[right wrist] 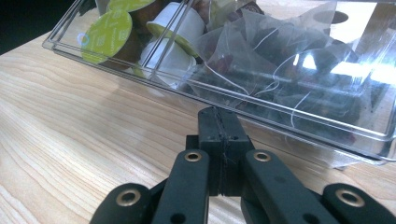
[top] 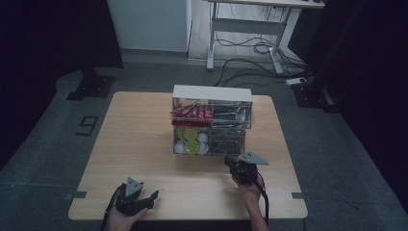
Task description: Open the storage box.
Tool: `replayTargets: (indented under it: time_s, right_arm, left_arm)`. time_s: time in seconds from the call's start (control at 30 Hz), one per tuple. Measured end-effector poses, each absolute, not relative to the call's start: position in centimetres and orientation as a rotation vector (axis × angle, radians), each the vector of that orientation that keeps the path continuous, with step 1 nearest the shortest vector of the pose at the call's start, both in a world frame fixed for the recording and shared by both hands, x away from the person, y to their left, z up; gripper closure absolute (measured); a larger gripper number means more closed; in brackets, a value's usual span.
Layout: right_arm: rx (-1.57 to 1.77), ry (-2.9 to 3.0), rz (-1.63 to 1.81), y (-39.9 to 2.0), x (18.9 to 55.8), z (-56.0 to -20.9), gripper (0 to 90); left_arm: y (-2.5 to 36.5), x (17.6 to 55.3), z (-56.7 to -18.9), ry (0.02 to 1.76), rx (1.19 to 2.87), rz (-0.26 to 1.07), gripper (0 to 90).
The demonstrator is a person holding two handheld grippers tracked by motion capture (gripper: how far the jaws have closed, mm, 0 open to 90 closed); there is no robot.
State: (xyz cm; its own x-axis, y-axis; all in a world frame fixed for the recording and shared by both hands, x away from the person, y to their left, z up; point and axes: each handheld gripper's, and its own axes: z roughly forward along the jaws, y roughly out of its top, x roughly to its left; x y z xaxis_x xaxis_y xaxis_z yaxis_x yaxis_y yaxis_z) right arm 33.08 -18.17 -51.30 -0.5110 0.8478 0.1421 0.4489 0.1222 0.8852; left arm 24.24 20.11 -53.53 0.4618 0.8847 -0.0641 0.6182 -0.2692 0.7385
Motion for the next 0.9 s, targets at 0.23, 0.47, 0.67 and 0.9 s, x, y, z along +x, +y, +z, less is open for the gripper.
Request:
replayTargets:
  time_s: [0.23,0.47,0.67,0.9]
  right_arm:
    - [1.229,1.980,1.370,-18.2,32.7,-50.6,89.0]
    - [1.239,1.970,1.387,-18.4,32.7,-50.4,89.0]
    - [1.241,1.964,1.400,-18.6,32.7,-50.2,89.0]
    - [1.243,1.955,1.412,-18.6,32.7,-50.0,89.0]
  left_arm:
    - [20.1,24.2,-53.5,1.249,1.998,0.476,31.8]
    - [20.1,24.2,-53.5,1.249,1.998,0.476,31.8]
    - [20.2,24.2,-53.4,1.251,1.993,0.478,31.8]
    - [20.3,24.2,-53.3,1.250,1.993,0.482,31.9]
